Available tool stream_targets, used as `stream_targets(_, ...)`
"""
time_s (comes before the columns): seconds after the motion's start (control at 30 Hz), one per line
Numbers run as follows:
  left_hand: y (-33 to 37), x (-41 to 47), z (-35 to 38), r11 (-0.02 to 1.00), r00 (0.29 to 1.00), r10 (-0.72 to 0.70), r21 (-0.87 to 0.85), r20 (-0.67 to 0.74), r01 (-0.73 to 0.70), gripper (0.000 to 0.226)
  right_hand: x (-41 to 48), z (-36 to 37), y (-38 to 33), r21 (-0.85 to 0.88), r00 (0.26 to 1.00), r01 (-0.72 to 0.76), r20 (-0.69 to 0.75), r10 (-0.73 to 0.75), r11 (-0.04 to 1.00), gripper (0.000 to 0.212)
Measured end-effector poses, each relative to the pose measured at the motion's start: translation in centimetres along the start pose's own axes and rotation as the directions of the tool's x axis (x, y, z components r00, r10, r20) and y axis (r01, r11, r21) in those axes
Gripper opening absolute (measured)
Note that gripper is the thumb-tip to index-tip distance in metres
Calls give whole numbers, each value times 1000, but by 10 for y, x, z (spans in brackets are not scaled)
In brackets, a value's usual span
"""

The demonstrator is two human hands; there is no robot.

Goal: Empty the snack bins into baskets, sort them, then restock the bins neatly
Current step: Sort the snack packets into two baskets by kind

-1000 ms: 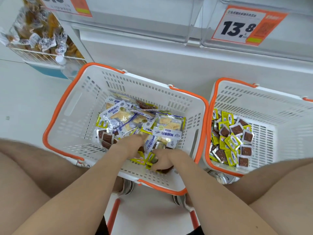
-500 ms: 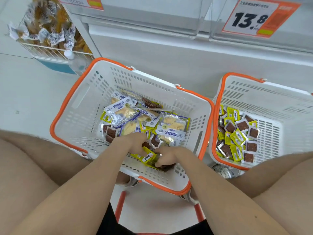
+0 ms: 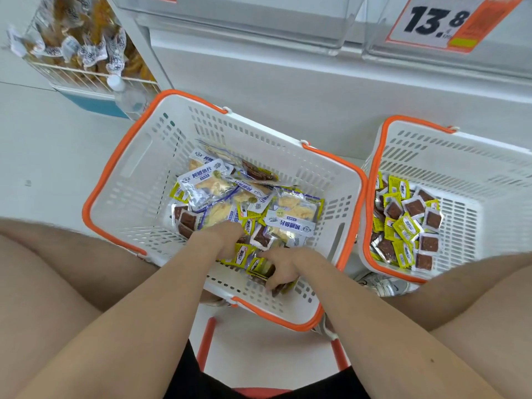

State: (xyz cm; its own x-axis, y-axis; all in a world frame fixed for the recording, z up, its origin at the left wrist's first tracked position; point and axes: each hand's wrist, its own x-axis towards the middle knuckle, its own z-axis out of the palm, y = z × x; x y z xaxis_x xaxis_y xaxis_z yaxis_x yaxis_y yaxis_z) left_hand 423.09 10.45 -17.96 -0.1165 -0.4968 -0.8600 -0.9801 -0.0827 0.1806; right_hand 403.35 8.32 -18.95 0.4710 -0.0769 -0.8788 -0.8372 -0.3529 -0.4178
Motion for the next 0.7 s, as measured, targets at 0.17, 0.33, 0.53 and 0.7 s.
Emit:
stream_targets(0.17, -5, -14, -28, 935, 979, -54, -355, -197, -20, 62, -8, -7, -1, 69, 991, 44, -126, -35, 997, 98)
stream_targets(0.33, 8, -35, -60, 812, 900, -233, -583, -369, -29, 59, -43, -33, 7, 385, 966, 114, -258, -12, 916, 87)
stream_targets(0.53, 44, -63, -91, 518, 738, -407, -802, -537, -298, 43, -116, -77, 22, 554, 709, 481, -702, 70, 679, 43)
stream_targets(0.7, 117, -75, -106, 385, 778, -230, -789, -585, -479, 26, -165, -93, 57, 689, 462, 672, -677, 573, 272, 35)
